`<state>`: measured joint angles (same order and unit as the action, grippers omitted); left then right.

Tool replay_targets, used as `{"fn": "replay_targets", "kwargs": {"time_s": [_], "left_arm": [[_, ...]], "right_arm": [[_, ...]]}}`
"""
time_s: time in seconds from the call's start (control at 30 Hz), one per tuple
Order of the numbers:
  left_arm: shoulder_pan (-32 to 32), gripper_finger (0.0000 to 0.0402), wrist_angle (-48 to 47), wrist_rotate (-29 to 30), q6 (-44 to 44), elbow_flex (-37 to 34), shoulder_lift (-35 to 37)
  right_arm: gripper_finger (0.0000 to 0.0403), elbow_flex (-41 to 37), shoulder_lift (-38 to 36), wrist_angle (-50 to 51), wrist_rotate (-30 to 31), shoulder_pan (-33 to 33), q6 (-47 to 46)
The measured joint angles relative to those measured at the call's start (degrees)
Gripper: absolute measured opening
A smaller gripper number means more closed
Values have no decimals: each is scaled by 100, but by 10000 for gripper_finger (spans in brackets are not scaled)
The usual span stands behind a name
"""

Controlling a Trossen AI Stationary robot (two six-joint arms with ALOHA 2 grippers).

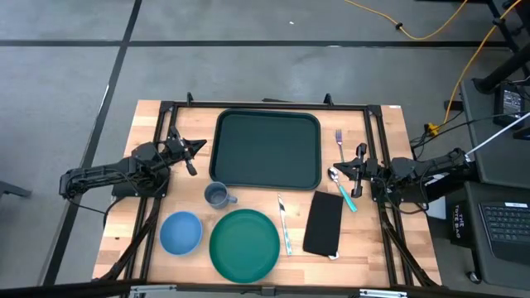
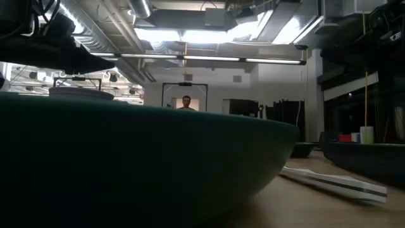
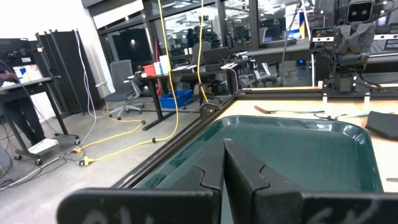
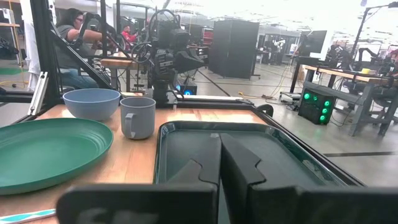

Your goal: Set up tray

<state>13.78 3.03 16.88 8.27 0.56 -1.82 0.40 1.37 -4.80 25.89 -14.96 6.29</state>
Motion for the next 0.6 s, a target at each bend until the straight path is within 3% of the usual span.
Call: {"fn": "replay_targets", "kwargs": {"time_s": [0.6], "left_arm": [[0,3,0,-1,0,-2,0]], "right_arm": [[10,-1,1,-2,1,0,2]]}}
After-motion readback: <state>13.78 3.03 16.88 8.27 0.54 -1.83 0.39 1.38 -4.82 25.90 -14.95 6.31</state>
